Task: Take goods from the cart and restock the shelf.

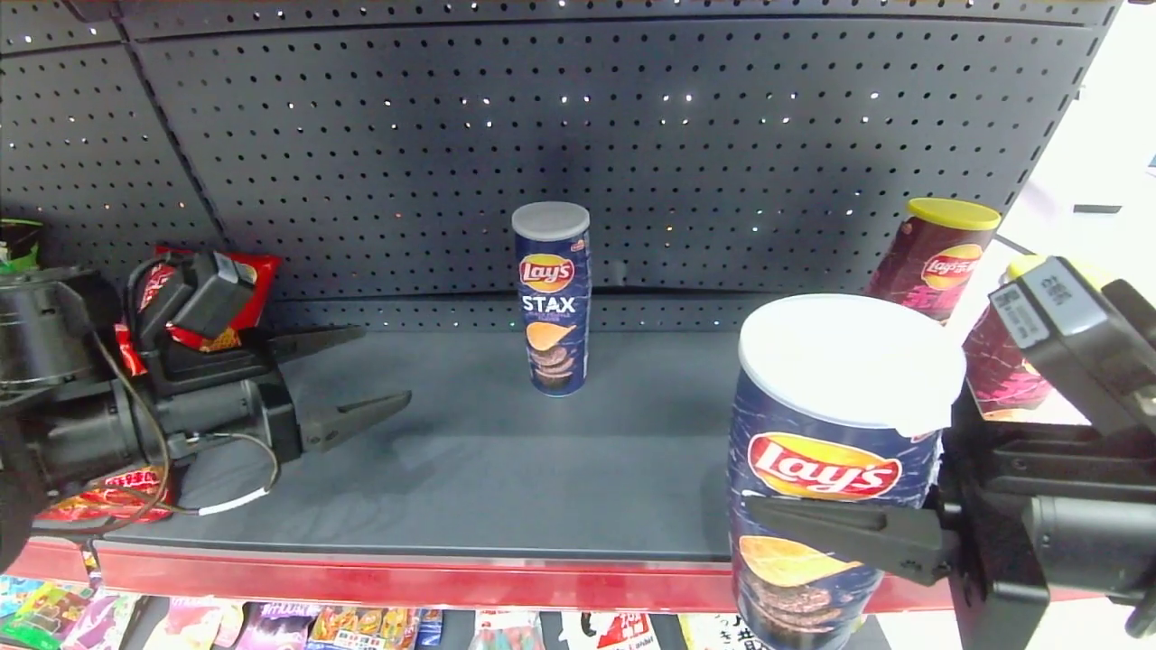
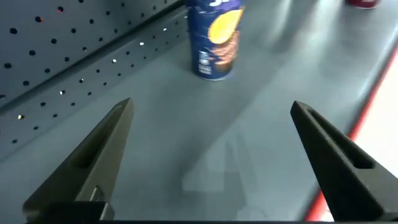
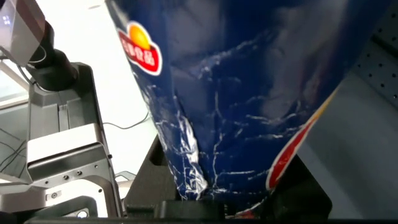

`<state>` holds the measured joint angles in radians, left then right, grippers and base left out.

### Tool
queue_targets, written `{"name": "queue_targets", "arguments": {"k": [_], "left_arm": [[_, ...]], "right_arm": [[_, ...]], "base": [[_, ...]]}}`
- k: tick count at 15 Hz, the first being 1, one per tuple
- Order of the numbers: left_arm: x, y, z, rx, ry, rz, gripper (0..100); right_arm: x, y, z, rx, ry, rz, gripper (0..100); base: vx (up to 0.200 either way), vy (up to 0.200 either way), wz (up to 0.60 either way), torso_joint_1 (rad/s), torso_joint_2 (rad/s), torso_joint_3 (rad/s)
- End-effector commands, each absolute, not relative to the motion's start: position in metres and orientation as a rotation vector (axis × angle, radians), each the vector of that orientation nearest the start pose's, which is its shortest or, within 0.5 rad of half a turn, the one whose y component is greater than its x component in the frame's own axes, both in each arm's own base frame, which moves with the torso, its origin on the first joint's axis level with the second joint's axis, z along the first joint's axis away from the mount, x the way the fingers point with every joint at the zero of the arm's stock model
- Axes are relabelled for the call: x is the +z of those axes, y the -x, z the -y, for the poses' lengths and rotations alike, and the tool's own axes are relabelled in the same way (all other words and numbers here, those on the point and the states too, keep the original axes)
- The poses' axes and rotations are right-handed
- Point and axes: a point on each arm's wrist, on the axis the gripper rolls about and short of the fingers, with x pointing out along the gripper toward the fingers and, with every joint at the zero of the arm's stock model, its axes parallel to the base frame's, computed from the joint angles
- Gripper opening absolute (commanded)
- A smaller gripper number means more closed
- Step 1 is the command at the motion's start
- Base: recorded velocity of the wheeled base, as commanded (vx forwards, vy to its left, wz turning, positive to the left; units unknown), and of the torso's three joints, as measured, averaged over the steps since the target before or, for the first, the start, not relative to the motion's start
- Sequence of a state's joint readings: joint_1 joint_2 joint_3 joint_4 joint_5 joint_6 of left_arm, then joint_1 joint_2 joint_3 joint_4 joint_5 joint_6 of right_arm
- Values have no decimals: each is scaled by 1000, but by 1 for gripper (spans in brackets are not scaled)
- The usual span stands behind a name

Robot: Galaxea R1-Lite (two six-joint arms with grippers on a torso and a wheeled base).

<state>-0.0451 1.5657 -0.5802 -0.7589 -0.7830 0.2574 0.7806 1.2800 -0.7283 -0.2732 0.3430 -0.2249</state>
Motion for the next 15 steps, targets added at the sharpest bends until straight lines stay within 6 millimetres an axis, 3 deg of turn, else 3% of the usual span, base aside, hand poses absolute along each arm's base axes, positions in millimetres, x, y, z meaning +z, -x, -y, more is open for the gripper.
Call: {"name": "queue_targets", "arguments": {"k": [1, 5, 9, 15], "left_arm": [[164, -274, 37, -857, -144, -137, 100], [154, -324, 41, -856, -146, -125, 100], [145, -341, 55, -896, -143, -134, 100], [145, -369, 91, -976, -152, -86, 100]], "right_arm": [[232, -138, -147, 1144, 263, -165, 0], [230, -144, -149, 1132, 261, -164, 0], [228, -148, -153, 1128, 260, -158, 0], [226, -150, -155, 1130, 260, -169, 0]], "base": [[0, 0, 0, 0, 0, 0], [0, 0, 0, 0, 0, 0], [0, 0, 0, 0, 0, 0], [0, 0, 0, 0, 0, 0]]}}
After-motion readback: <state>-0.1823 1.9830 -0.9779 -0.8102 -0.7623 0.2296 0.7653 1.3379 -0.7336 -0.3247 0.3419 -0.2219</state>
